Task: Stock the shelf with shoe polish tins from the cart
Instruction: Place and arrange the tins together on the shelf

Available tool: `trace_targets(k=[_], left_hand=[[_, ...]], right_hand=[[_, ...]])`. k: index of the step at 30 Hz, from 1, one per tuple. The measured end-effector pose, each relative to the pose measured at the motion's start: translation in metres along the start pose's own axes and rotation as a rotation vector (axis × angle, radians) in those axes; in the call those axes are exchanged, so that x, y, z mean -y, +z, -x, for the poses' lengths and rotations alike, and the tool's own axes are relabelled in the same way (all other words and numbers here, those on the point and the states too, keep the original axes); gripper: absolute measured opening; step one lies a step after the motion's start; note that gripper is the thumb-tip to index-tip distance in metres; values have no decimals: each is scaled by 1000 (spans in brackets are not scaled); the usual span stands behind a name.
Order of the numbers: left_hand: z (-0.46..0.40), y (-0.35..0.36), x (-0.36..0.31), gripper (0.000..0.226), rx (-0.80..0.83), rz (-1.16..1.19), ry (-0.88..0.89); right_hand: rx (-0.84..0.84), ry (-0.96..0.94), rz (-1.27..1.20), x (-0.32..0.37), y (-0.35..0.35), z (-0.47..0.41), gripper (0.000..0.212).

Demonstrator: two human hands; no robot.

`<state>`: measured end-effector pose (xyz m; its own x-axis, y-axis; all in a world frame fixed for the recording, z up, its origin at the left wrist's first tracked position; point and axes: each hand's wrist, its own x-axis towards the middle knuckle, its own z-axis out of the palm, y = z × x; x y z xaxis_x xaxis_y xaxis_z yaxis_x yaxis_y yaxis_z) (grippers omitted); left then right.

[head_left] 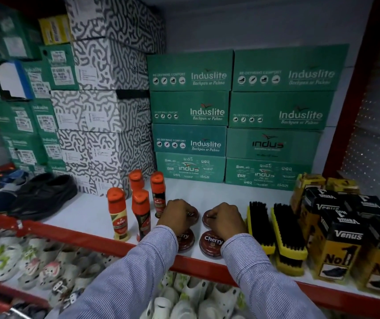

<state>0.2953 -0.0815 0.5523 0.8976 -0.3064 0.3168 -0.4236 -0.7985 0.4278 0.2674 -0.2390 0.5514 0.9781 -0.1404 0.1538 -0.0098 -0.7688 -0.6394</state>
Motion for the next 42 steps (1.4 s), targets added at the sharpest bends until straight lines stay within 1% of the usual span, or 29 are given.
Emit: trace_targets(k=[8, 11, 14, 15, 18, 21, 22, 25, 27, 32, 37, 42], left_hand=[[7, -7, -3, 15, 18, 32, 10], [14, -17, -5, 16, -13, 46, 20], [22, -32, -4, 11, 35, 13, 12], [25, -36, -2, 14, 62, 10, 2], [38, -42, 2, 29, 166, -38, -28], [51, -40, 1, 47, 219, -9, -31], [55, -39, 0, 46, 211, 1, -27], [64, -35, -4, 31, 124, 8, -34], [68, -34, -6, 28, 75, 9, -30], [71, -35, -12, 30, 72, 69, -67], [71, -34, -14, 26, 56, 97, -49], [71, -34, -13, 30, 75, 106, -66]], right_hand=[[-19, -39, -5, 5, -7, 9, 15], [-53, -84, -31, 6, -21, 18, 16], [-59, -137, -6, 4, -30, 34, 16], [-47, -140, 20, 4, -30, 40, 15], [-9, -118, 122, 4, -21, 58, 22], [-30, -140, 190, 6, -15, 73, 19], [-31, -151, 198, 6, -14, 75, 17], [-13, -173, 179, 5, -15, 76, 16], [1, -183, 153, 4, -16, 75, 16], [4, -167, 86, 2, -16, 74, 17], [1, -158, 88, 2, -14, 74, 17], [4, -146, 81, 1, -15, 73, 20]])
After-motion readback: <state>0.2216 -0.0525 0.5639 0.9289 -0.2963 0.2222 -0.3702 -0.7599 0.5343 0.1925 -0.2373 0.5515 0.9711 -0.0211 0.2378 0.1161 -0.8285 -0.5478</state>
